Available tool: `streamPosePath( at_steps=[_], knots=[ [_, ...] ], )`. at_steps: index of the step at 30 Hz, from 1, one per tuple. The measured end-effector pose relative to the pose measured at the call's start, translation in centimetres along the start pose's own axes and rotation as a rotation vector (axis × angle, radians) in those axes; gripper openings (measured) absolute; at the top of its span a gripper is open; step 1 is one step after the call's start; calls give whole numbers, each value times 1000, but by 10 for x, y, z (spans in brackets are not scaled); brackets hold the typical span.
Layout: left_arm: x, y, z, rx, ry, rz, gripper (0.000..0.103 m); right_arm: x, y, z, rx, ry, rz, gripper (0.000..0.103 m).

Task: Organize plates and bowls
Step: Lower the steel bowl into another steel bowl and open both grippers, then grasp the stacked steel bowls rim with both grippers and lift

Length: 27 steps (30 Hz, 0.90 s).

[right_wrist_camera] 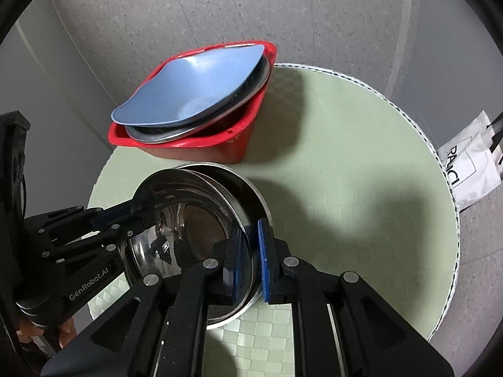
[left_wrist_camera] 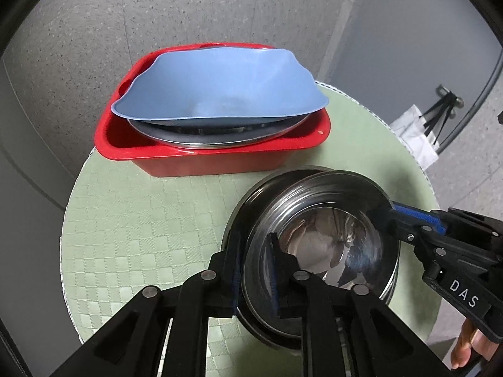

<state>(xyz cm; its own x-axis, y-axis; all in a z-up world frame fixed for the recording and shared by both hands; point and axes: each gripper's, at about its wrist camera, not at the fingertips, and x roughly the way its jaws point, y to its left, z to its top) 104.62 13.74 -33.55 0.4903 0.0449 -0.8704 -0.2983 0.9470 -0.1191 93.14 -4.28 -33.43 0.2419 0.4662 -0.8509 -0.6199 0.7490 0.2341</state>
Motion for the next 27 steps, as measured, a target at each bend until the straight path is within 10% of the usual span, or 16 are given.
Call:
streamPosePath(
  at_steps=[6,9,15,27],
  knots=[
    [1,-5,-6,-9,-4,0,24,-2,-2,-1,1,-16,12,21],
    [-5,-6,-11,-14,-18,-23,37,-8,-3,-3,2,-46,12,55],
    [-43,-10,-31,-22,-129,12,76,-33,-7,-13,-2,-105,20,56],
    [-63,7,-136,-132,-99,91,77,-52,16,-97,-50,-60,92,59]
  ],
)
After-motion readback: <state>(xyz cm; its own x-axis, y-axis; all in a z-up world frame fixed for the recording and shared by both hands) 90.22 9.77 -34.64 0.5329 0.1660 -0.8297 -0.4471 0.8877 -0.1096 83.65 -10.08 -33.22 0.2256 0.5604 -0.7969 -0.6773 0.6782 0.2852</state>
